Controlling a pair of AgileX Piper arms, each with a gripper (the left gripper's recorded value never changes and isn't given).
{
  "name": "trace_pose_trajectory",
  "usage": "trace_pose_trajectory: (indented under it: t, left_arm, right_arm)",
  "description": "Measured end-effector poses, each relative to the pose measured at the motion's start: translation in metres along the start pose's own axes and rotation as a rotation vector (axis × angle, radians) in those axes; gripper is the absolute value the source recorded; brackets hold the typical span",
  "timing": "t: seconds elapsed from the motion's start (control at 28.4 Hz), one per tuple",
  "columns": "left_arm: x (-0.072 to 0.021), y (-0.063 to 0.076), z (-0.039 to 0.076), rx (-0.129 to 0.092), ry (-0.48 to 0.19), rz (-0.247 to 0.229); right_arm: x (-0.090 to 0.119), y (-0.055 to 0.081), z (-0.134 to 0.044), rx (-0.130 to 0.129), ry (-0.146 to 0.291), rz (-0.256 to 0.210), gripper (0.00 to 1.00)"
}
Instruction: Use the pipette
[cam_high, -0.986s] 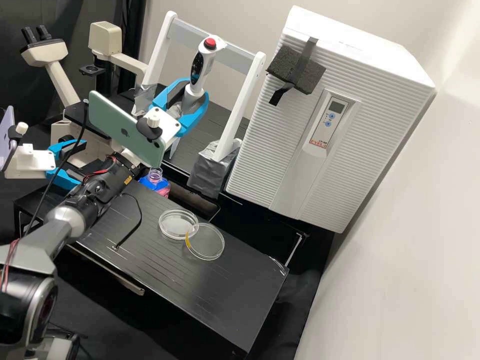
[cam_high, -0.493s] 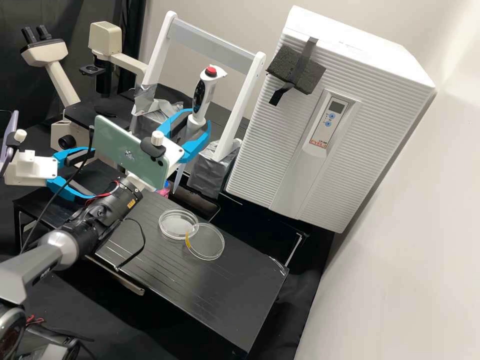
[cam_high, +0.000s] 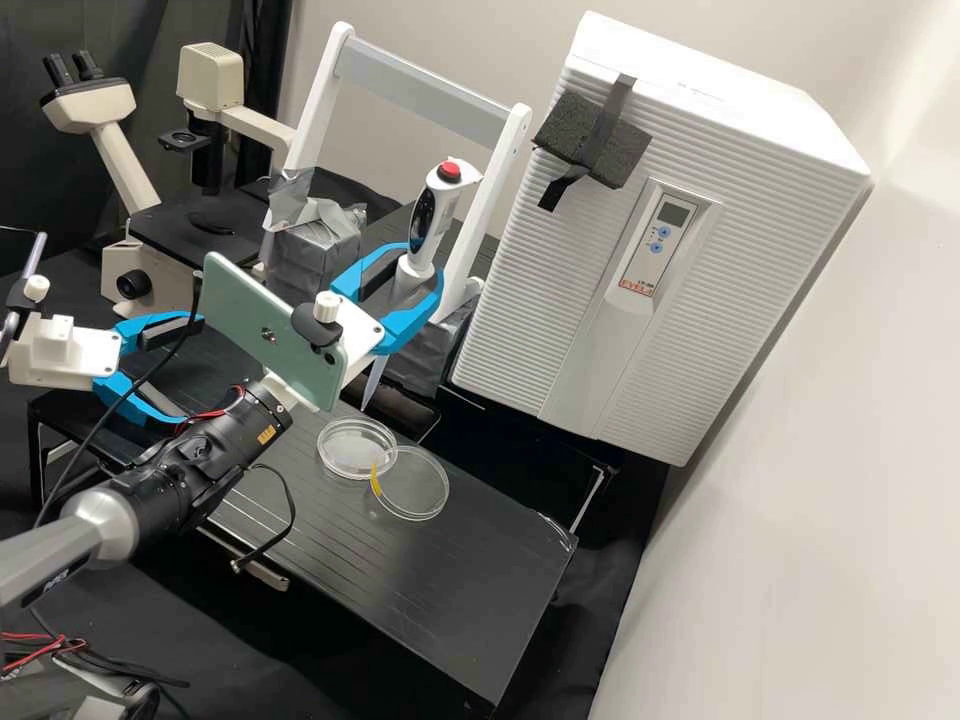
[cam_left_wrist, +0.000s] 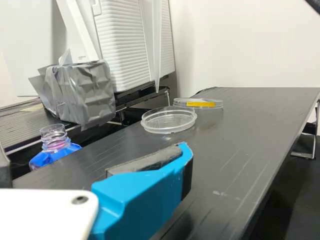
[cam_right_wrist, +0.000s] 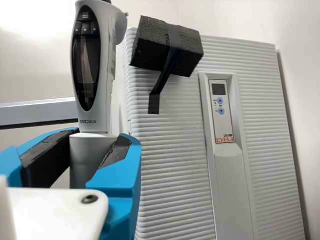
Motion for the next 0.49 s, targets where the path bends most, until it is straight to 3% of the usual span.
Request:
trace_pose_trajectory:
  t: [0.49]
  left_arm:
    - [0.0004, -0.0004, 0.0034, -0.001, -0.013, -0.002]
  right_arm:
    - [-0.0044, -0.0042, 0.0056, -0.007, -0.022, -0.026, 0.0]
